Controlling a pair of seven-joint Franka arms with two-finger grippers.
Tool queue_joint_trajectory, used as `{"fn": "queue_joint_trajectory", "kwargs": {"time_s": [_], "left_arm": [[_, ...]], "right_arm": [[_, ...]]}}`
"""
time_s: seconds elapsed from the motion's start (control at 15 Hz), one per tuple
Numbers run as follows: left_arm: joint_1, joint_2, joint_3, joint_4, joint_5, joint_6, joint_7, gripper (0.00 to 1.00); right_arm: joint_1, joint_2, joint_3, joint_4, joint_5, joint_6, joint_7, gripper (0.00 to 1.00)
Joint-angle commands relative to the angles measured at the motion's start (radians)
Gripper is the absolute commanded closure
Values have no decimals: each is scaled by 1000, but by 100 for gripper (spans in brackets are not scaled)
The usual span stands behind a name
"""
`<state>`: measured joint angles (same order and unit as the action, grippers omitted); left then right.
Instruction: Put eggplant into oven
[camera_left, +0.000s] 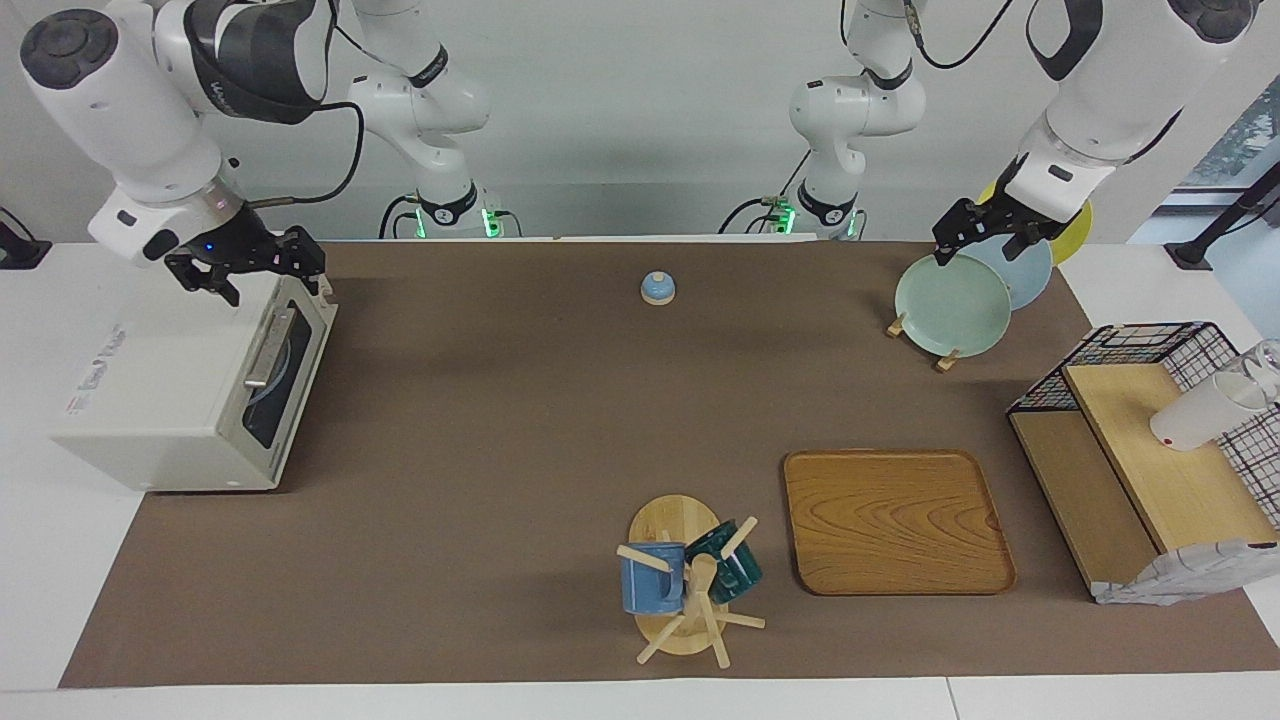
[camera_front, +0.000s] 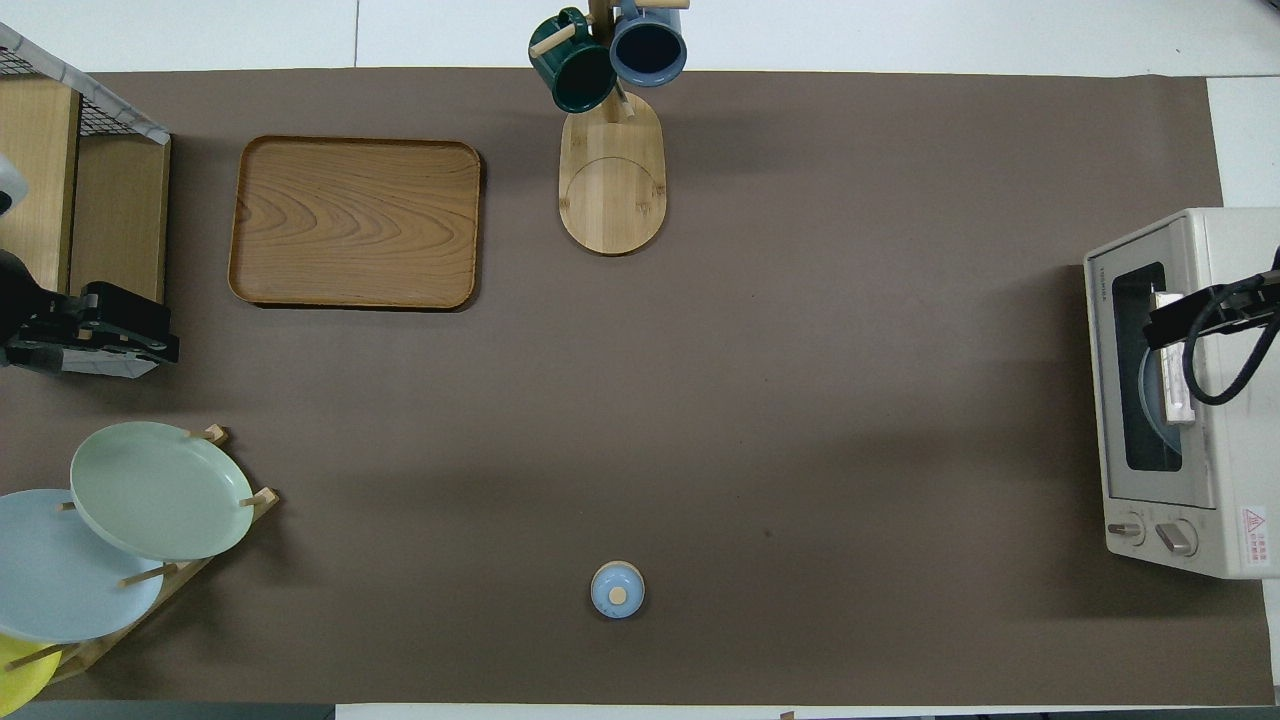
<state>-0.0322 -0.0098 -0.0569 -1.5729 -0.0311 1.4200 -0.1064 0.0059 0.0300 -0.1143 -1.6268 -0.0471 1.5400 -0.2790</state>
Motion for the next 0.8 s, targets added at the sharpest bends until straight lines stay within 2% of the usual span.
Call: {"fn": "queue_joint_trajectory", "kwargs": {"time_s": [0.0, 0.73], "left_arm": [[5, -22, 2, -22, -7, 5, -6, 0], [5, -21, 2, -22, -7, 4, -6, 0]], "right_arm": [[-15, -68, 4, -80, 23, 44, 18, 0], [-41, -47, 30, -54, 13, 57, 66, 0]]}}
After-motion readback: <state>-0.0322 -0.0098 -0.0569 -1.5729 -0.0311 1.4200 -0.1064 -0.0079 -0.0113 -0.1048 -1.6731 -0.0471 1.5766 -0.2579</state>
